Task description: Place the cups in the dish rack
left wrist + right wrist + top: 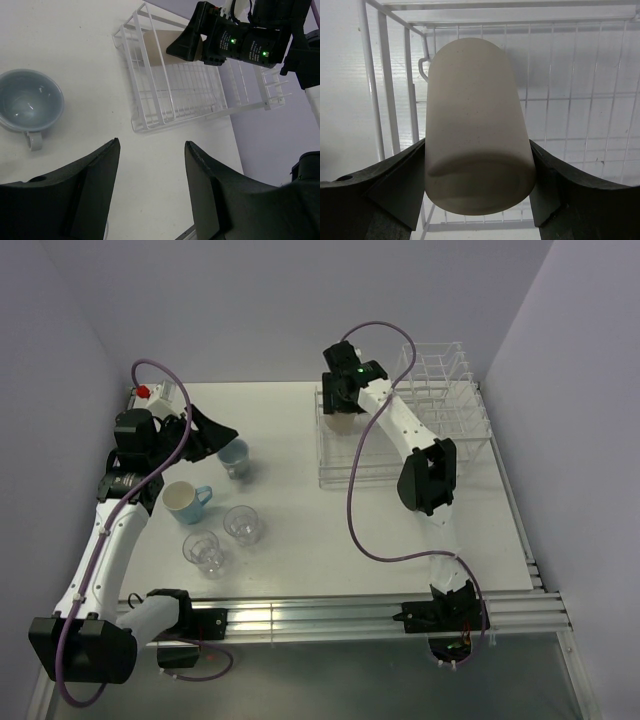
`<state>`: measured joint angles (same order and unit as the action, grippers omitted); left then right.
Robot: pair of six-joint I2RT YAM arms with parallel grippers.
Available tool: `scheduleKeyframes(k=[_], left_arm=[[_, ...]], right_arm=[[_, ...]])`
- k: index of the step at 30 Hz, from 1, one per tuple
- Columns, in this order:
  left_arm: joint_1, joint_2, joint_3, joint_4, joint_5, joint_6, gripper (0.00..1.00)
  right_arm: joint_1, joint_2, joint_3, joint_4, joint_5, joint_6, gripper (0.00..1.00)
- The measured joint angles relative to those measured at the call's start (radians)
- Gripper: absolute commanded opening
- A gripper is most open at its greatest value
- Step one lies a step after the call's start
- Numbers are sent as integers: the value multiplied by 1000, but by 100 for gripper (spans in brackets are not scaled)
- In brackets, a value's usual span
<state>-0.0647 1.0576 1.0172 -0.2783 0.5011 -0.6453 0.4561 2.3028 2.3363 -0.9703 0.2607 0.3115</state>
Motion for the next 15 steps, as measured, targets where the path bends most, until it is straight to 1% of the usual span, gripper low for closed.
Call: scheduleKeyframes(k=[1, 2, 4, 5, 7, 10, 11, 14, 15], left_arm=[[0, 0, 0, 0, 0, 2, 61], [1, 0, 0, 0, 0, 3, 61], [2, 0, 0, 0, 0, 3, 61], [2, 0, 0, 0, 0, 4, 61], [3, 0, -1, 0, 0, 6, 61], [3, 0, -3, 0, 0, 6, 61], [3, 0, -3, 0, 0, 6, 61], [3, 0, -3, 0, 0, 6, 61], [3, 0, -3, 0, 0, 6, 61]], right_arm=[[2, 0, 0, 0, 0, 0, 38], [2, 0, 0, 1, 0, -1, 44], [4, 0, 0, 4, 0, -3, 48], [5, 1, 0, 6, 0, -5, 52], [6, 3, 0, 7, 0, -6, 55], [7, 6, 0, 14, 0, -9, 63], [8, 6, 0, 15, 0, -10, 70], [11, 8, 1, 19, 0, -15, 73], [12, 10, 1, 21, 0, -17, 77]])
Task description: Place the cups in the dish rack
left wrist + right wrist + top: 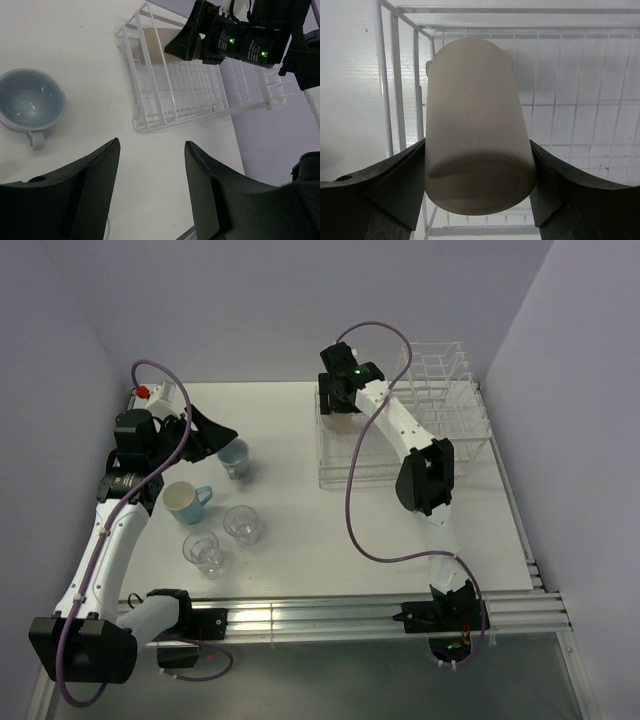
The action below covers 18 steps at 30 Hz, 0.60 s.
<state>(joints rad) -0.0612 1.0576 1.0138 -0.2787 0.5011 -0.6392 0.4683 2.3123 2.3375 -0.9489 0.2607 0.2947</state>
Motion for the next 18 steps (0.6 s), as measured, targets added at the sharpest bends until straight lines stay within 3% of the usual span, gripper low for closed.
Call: scheduleKeyframes(k=[1, 2, 18], left_arm=[[0, 0, 0, 0, 0, 0, 61], [0, 0, 0, 0, 0, 0, 61], [1, 0, 0, 0, 0, 0, 61]], right_arm=[[1, 0, 0, 3, 0, -1, 79], [1, 1, 0, 6, 0, -1, 87], [7, 2, 0, 14, 5, -5, 95]])
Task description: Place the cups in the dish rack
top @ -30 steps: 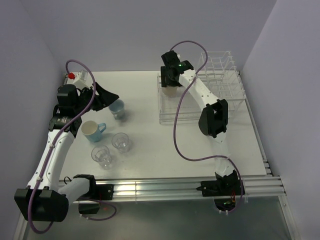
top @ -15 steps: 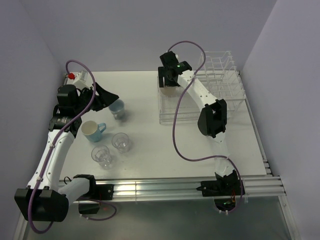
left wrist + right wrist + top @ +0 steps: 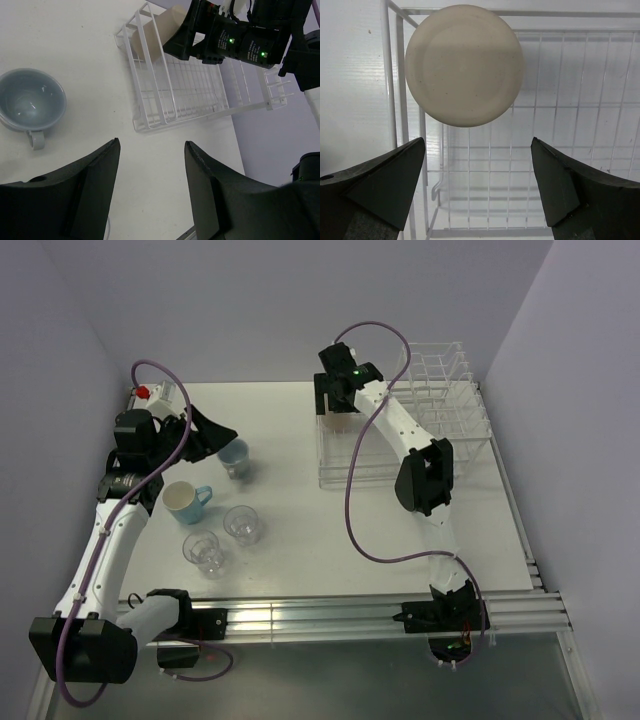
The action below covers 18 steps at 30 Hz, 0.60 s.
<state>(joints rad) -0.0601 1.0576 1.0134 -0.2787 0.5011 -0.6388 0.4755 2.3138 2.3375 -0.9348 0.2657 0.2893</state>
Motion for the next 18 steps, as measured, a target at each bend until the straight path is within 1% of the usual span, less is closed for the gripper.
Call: scheduleKeyframes(k=[6, 10, 11, 12, 14, 18], left_arm=[[0, 0, -5, -2, -5, 1, 60], [0, 0, -5, -30, -105, 9, 61], [0, 1, -5, -43, -146, 10, 61], [0, 3, -4, -58, -191, 10, 58], [0, 16, 5, -91, -274, 10, 55], [0, 80, 30, -139, -413, 7, 52]], right_arm=[[6, -2, -1, 1, 8, -3, 95], [17, -42, -38, 8, 13, -3, 95], [21, -66, -60, 10, 14, -3, 95], [25, -94, -84, 16, 15, -3, 95], [32, -167, -145, 27, 16, -2, 95], [51, -374, -277, 68, 26, 1, 95]])
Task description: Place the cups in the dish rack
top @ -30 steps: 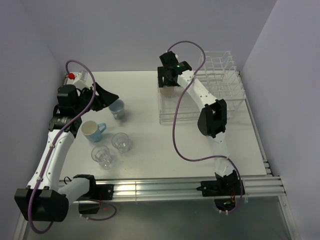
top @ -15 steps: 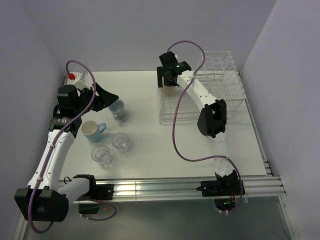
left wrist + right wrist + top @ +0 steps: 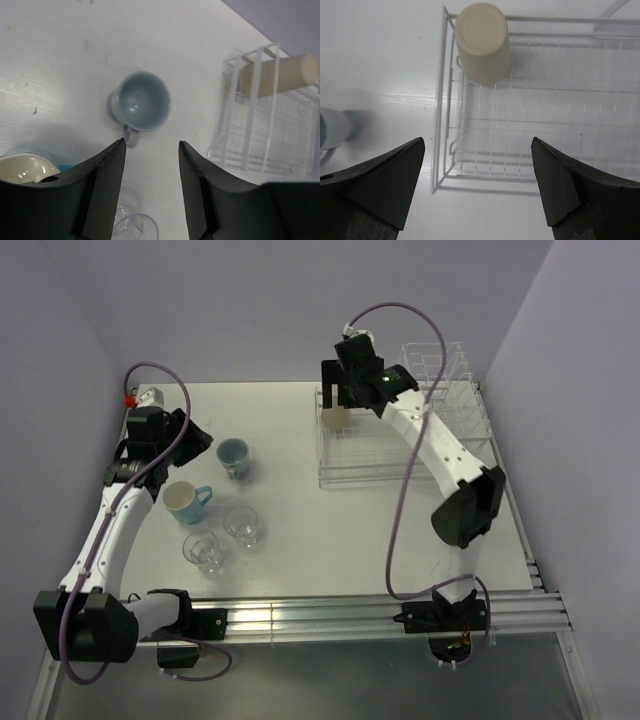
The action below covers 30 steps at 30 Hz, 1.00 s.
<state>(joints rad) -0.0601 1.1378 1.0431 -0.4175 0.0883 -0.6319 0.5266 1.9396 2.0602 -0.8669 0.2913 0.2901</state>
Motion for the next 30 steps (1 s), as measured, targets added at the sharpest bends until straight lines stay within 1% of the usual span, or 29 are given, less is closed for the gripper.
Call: scheduleKeyframes(k=[3, 6, 11, 16, 25, 28, 30], left_arm=[[0, 63, 23, -30, -63, -2, 52], [-12, 148, 66, -63, -117, -8, 51], [-70, 287, 126, -86, -197, -18, 51], [-121, 408, 161, -89, -255, -35, 49], [-130, 557, 204, -104, -339, -62, 47], [-131, 587, 216, -103, -349, -65, 43], [-131, 607, 220, -103, -352, -69, 30]], right_arm=[[10, -144, -54, 31, 4, 0, 95], [14, -252, -100, 68, 4, 0, 95], [14, -387, -235, 114, -1, 3, 95], [14, -446, -326, 127, -18, 8, 95], [14, -506, -441, 159, -23, 8, 95], [14, -520, -460, 170, -23, 9, 95], [14, -524, -465, 172, -23, 9, 95]])
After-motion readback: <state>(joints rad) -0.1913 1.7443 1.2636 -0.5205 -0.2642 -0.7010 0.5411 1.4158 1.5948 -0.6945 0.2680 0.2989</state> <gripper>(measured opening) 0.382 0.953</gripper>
